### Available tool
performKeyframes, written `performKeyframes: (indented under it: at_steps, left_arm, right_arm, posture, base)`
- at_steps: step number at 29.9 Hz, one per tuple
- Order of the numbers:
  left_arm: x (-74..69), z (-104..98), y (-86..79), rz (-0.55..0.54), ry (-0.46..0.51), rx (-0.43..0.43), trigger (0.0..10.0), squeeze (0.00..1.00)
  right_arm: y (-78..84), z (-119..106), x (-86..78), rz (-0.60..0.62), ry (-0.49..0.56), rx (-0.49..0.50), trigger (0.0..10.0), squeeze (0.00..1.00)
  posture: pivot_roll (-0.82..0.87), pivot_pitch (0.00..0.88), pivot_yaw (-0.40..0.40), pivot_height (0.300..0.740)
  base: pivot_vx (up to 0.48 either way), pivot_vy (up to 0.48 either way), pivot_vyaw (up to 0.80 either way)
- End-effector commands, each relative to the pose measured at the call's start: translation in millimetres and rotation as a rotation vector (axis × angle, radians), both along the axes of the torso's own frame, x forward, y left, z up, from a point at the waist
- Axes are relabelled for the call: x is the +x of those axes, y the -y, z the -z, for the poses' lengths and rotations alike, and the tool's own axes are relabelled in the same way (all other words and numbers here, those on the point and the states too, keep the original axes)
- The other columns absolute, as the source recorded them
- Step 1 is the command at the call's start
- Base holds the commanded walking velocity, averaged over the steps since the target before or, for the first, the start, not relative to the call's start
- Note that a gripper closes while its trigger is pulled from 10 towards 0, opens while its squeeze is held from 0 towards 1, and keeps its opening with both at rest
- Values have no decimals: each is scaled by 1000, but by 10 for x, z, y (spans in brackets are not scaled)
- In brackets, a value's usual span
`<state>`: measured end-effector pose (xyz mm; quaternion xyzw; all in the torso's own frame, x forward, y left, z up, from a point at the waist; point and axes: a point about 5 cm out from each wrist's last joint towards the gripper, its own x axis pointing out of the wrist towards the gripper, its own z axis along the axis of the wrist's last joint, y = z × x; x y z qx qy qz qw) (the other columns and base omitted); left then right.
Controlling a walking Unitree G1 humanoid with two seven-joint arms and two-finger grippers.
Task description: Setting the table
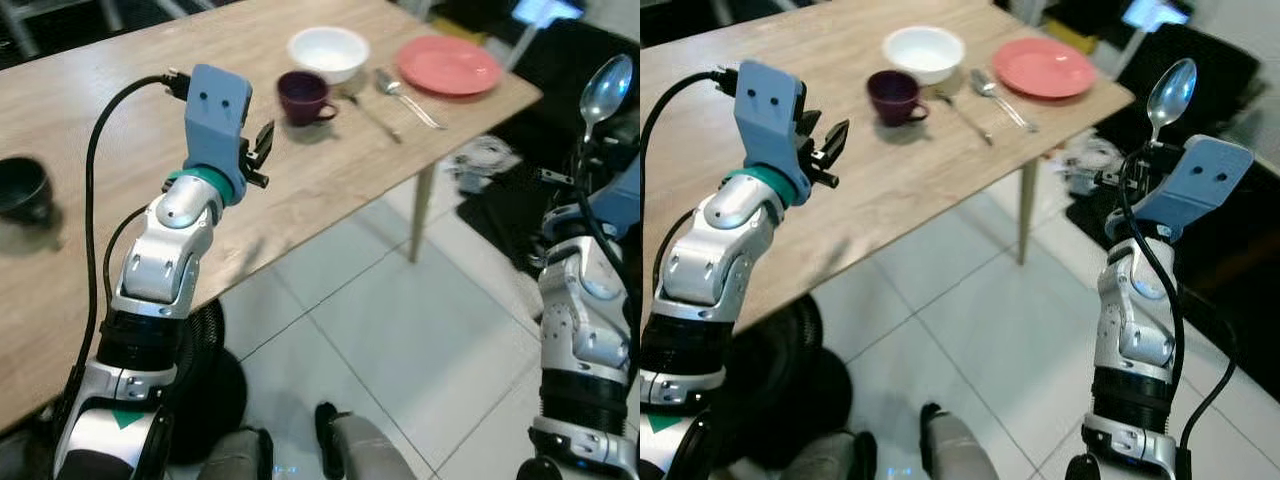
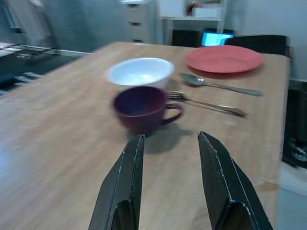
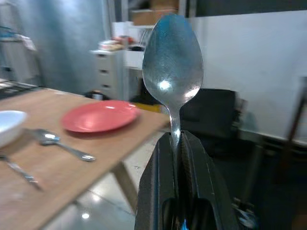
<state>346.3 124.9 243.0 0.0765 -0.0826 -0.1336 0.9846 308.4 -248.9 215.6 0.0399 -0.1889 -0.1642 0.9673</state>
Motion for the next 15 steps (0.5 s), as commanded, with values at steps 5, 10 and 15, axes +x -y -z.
performKeyframes:
  at_steps: [5, 10, 15]
  left_arm:
    - [-13, 80, 10, 11, -18, 9, 10000, 0]
    - [-58, 141, 9, 26, -12, 38, 10000, 0]
    - [-153, 202, 39, 61, 28, 100, 10000, 0]
  right_arm:
    - [21, 9, -19, 13, -3, -10, 10000, 0]
    - [12, 26, -42, 15, -5, -21, 10000, 0]
    - [-23, 51, -76, 12, -7, -32, 10000, 0]
  posture:
    - [44, 91, 11, 740]
    - [41, 92, 13, 740]
    - [43, 91, 17, 740]
  base:
    - [0, 0, -800]
    - [0, 0, -800]
    - [0, 0, -800]
